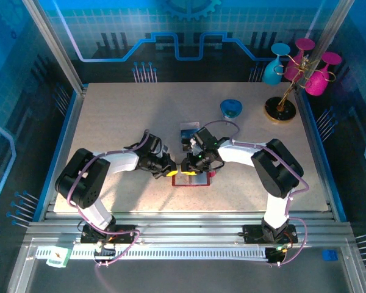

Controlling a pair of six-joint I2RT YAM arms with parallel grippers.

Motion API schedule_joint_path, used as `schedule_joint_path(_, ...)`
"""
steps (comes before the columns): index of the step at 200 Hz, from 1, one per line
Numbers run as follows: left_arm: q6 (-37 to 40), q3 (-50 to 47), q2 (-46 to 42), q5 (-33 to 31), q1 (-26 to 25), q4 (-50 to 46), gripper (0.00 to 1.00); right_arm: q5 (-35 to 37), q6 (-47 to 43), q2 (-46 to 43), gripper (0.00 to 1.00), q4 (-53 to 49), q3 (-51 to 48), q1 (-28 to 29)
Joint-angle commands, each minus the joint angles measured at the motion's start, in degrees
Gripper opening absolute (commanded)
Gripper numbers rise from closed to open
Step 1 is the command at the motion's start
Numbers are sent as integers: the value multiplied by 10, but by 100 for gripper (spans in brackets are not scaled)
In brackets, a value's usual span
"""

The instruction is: Take the credit cards out of the card holder

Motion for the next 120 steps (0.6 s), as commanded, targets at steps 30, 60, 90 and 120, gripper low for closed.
schedule_joint_path(30,-4,18,25,12,-14,-4,8,9,-6,1,26,-20,-6,1)
schedule_joint_path(60,12,21,34,1,-14,-22,8,12,-11,3,26,-28,-3,1)
schedule_joint_path(90,17,22,35,-3,-13,-34,8,12,-16,7,26,-33,-5,0)
schedule_joint_path(120,21,24,32,-5,-14,-40,9,18,-19,10,27,-39,-7,0)
